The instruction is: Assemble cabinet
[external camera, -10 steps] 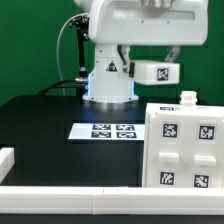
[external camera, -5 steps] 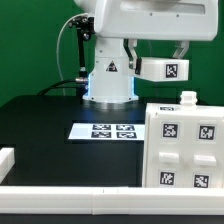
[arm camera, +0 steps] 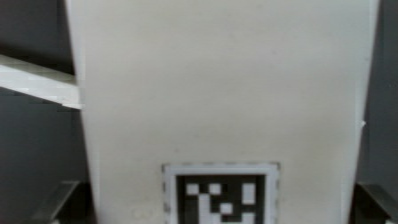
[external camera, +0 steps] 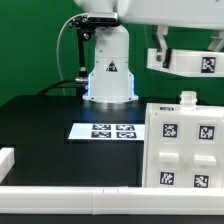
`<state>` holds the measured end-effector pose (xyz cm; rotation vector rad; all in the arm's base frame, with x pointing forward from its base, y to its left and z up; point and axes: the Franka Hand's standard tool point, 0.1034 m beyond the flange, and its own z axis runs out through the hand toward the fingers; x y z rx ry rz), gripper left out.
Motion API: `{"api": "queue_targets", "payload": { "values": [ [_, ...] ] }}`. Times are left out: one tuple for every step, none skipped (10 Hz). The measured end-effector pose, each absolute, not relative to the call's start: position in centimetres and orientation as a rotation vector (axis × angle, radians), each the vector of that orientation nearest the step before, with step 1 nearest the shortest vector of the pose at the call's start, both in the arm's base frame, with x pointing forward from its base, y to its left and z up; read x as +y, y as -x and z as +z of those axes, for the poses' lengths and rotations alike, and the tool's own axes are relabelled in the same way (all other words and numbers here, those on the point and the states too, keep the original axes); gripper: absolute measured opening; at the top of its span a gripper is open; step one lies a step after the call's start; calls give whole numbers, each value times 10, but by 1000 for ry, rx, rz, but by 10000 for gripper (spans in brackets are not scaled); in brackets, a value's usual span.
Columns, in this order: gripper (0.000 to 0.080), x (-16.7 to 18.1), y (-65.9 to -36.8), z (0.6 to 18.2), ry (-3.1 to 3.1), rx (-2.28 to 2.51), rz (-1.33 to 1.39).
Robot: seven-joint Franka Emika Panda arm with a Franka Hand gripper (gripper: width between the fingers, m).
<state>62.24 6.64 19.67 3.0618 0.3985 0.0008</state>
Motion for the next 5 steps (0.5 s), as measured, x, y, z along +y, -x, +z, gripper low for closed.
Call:
{"api": "queue_targets", "payload": {
  "values": [
    [560,64,-621,195,-3062,394,-7],
    [560,65,-621,195,-3062,394,-7],
    [560,65,-621,195,-3062,394,-8],
    [560,66,-623,191,-3061,387,-6],
    [560,66,-627,183,-3057,386,-10]
  ]
}}
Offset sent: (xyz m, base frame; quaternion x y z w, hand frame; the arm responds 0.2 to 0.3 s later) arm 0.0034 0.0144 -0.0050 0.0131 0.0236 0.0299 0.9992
